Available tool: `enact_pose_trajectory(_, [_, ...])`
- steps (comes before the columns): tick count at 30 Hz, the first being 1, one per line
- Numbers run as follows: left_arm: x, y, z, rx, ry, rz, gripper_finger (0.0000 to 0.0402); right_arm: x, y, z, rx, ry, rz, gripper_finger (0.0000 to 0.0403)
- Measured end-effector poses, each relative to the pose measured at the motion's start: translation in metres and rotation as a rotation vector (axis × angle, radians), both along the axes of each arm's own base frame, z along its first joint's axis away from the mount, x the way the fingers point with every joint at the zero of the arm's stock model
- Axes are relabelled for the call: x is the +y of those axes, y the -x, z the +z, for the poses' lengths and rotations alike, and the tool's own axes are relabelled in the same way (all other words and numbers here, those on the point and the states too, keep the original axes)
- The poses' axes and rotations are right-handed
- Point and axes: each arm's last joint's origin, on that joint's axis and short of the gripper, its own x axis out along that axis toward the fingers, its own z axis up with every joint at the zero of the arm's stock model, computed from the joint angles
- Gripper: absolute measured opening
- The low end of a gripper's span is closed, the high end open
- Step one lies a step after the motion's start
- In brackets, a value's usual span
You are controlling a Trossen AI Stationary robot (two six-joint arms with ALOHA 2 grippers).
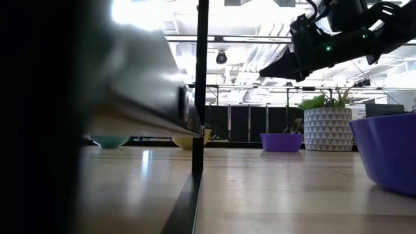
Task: Pick & Place Mini bowls
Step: Stack the bottom yellow patterned bowl on top of the other yellow patterned bowl on the shelf
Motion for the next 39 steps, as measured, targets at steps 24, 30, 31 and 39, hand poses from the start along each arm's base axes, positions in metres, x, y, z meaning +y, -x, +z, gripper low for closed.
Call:
enact_pose_trajectory(24, [-0.004,-0.009,-0.023,0.073,-0.109,-0.063,0.0011,0.001,0.000,0.001,-0.006,0.010,0.013,0.0000])
enact_pose_trajectory(30, [-0.006,-0.014,0.013,0.048,-0.098,-0.059,0.0015,0.004,-0.001,0.001,-0.006,0.012,0.022,0.0000])
enact_pose_trajectory(31, [-0.007,-0.015,0.022,0.033,-0.089,-0.062,0.0012,0.005,-0.001,0.001,-0.005,0.015,0.026,0.0000])
enact_pose_trajectory(39, [-0.027,-0.022,0.100,-0.090,0.100,-0.092,0.0009,0.006,-0.001,0.001,-0.006,0.020,0.032,0.0000])
